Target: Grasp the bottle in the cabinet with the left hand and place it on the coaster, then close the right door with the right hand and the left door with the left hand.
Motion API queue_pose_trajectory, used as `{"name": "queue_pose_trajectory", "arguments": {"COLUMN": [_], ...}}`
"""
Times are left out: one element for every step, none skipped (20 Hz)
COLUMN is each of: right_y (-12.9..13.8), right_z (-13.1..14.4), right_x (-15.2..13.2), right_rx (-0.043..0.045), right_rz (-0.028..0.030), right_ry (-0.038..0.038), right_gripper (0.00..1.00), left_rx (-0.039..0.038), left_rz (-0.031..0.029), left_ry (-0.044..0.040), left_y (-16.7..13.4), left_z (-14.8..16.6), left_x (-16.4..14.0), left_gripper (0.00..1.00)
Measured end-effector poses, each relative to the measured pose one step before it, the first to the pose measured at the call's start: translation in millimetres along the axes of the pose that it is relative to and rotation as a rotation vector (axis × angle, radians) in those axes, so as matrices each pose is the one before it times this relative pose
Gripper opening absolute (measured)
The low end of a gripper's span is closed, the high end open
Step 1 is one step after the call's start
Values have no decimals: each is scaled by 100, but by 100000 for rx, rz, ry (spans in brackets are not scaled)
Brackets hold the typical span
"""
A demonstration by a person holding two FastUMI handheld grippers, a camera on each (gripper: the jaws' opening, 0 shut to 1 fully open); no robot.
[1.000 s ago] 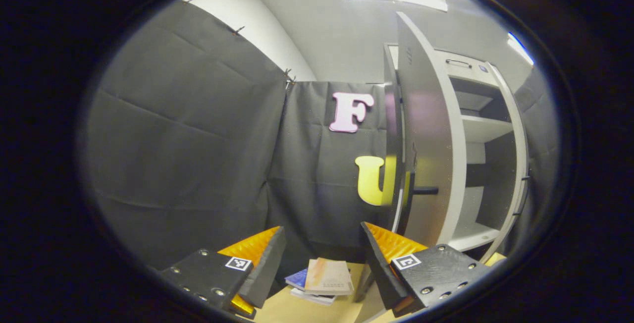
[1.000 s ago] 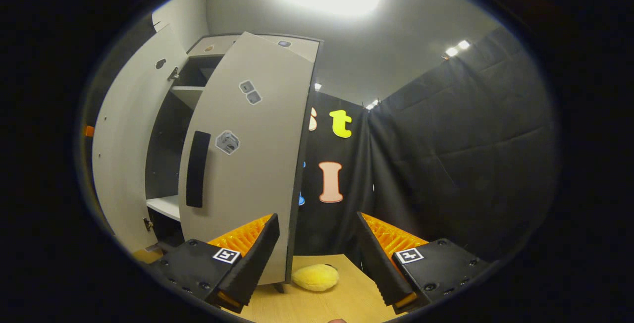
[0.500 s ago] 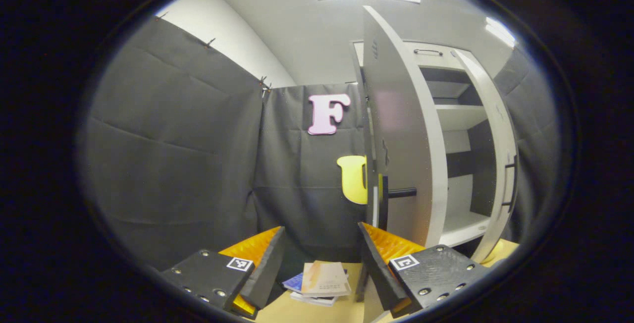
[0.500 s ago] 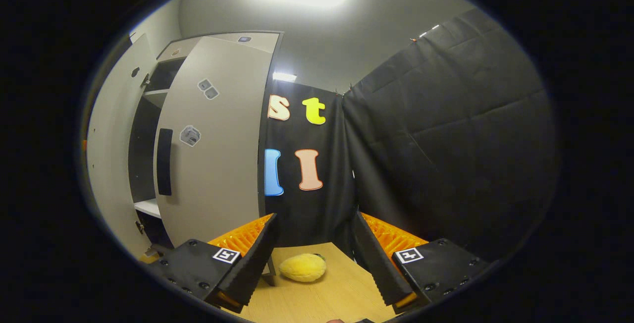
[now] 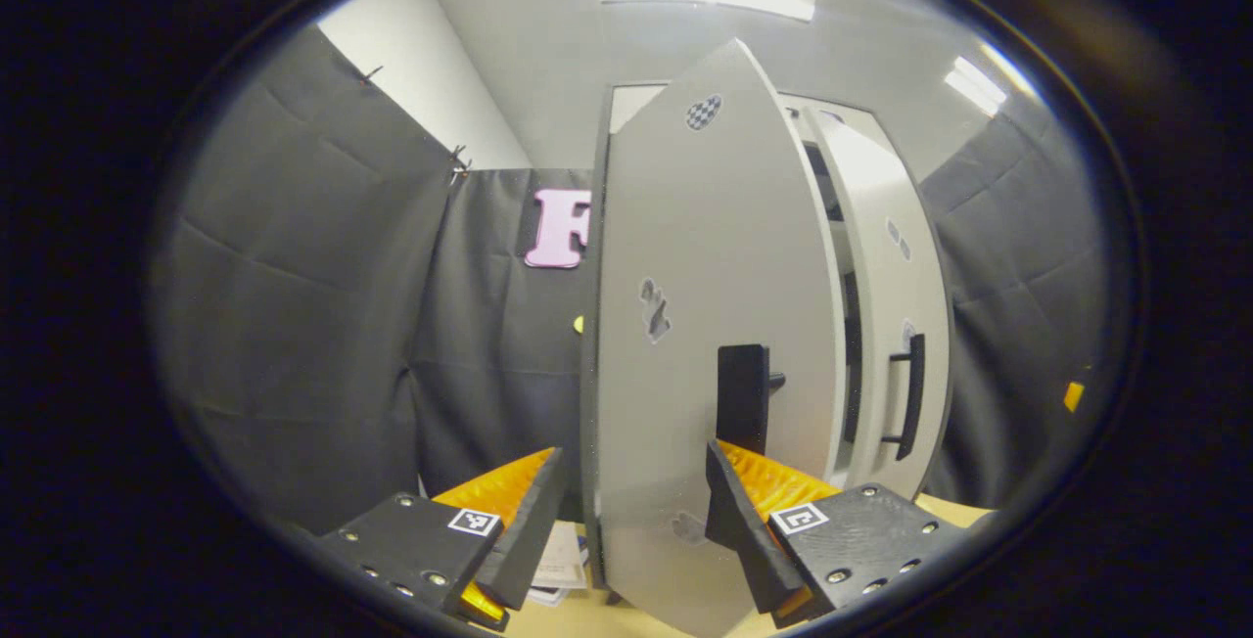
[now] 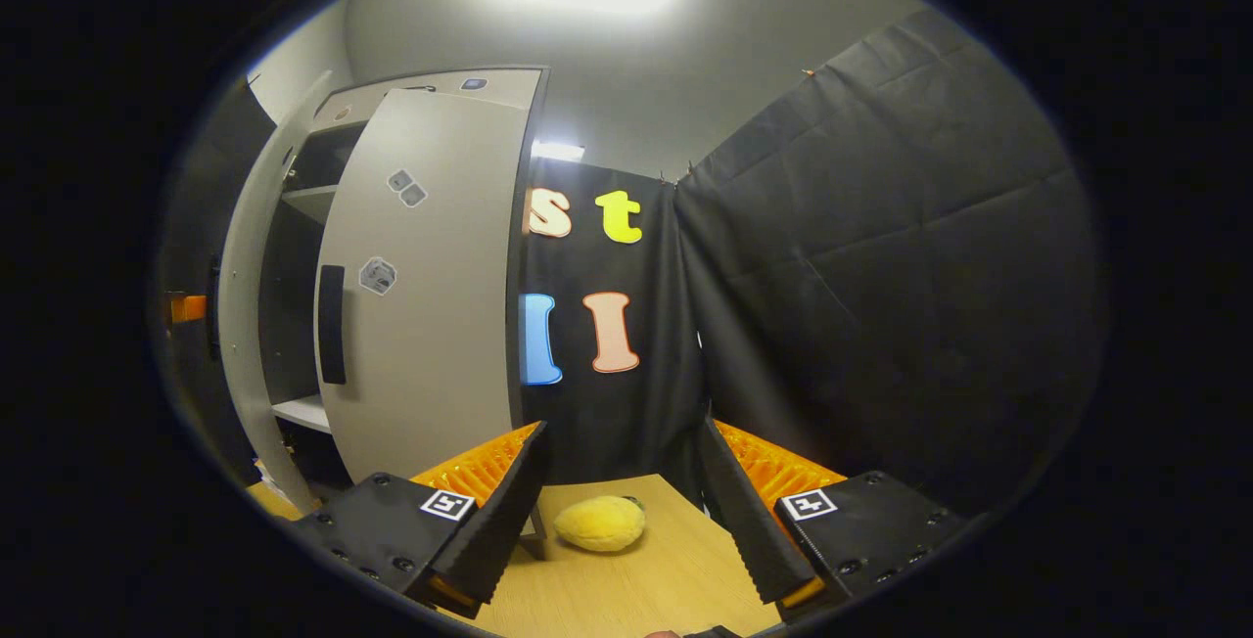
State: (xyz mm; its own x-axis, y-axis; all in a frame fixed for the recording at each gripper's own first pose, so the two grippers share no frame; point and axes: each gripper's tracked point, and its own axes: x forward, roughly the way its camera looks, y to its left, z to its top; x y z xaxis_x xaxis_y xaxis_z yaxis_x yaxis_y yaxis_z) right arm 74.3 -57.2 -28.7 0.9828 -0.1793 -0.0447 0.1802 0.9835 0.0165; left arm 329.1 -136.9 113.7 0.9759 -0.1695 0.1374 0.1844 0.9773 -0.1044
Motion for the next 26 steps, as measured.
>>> {"name": "queue_pose_trajectory", "arguments": {"right_y": [-233, -75, 52, 25, -115, 0, 92, 143, 67, 117, 121, 273, 374, 601, 751, 852, 693, 848, 877, 871, 777, 715, 609, 668, 458, 532], "right_z": [-112, -133, -252, -209, -106, -149, -334, -247, -19, 119, 108, 233, 98, 305, 182, 334, 238, 226, 148, 153, 39, 73, -127, -54, -61, -64], "right_x": [-419, -259, -338, -301, -167, -171, -45, -33, 92, -39, -44, -66, -144, -76, -49, 74, 42, 50, 11, 139, -27, 32, -18, -107, -64, -115], "right_rx": [-413, -256, -70, -87, -319, -442, -527, -326, -64, 200, 219, 146, 242, 576, 845, 807, 520, 336, 138, -139, -86, 186, 239, -11, -54, 146], "right_rz": [-48, -40, 90, 141, -30, 26, 251, 316, 334, 579, 743, 892, 976, 1454, 1762, 2016, 1813, 2246, 2218, 2152, 2184, 2038, 1862, 1602, 1212, 1304], "right_ry": [251, 429, 572, 473, 347, 407, 701, 692, 471, 122, -128, -210, -437, -502, -519, -542, -441, -426, -428, -501, -326, -412, -186, 8, -29, 123], "right_gripper": [98, 98, 97, 98, 98, 98, 98, 98, 98, 98, 98, 98, 98, 98, 98, 98, 98, 98, 98, 98, 98, 98, 98, 98, 98, 98], "left_rx": [262, 429, 1455, 2121, 1813, 1025, 490, 42, 74, 30, 305, 439, 601, 657, 588, 534, 546, 431, -23, -230, -294, -502, -402, 217, 1016, 907], "left_rz": [-1968, -2113, -818, 269, 495, 376, 45, -190, -265, -144, -113, 361, 526, 179, 168, 37, 532, 902, 511, 282, 364, -165, -215, -293, 260, 153], "left_ry": [142, 110, -183, -564, -294, -280, -292, -93, -44, -129, 169, -202, -802, -602, -236, 222, 603, 620, 430, 570, 691, 582, 440, 529, 779, 598], "left_y": [-1696, -1633, -1344, -699, -440, -326, -174, 51, -26, 80, 118, 277, 428, 474, 545, 591, 712, 793, 490, 468, 579, 362, 345, 290, 386, 331], "left_z": [-118, -165, -49, 80, 60, -147, 52, -51, -6, -23, 41, 67, 460, 274, 181, -35, -143, -312, -126, -250, -302, -336, -348, -351, -397, -373], "left_x": [594, 759, 740, 502, 517, 176, 69, -20, -39, 2, -232, -302, -603, -841, -1064, -1185, -1256, -1112, -1252, -1250, -1191, -1115, -966, -769, -1015, -1290], "left_gripper": [91, 91, 92, 91, 91, 91, 91, 91, 91, 92, 92, 91, 91, 91, 91, 91, 91, 91, 91, 91, 91, 92, 91, 92, 92, 91]}}
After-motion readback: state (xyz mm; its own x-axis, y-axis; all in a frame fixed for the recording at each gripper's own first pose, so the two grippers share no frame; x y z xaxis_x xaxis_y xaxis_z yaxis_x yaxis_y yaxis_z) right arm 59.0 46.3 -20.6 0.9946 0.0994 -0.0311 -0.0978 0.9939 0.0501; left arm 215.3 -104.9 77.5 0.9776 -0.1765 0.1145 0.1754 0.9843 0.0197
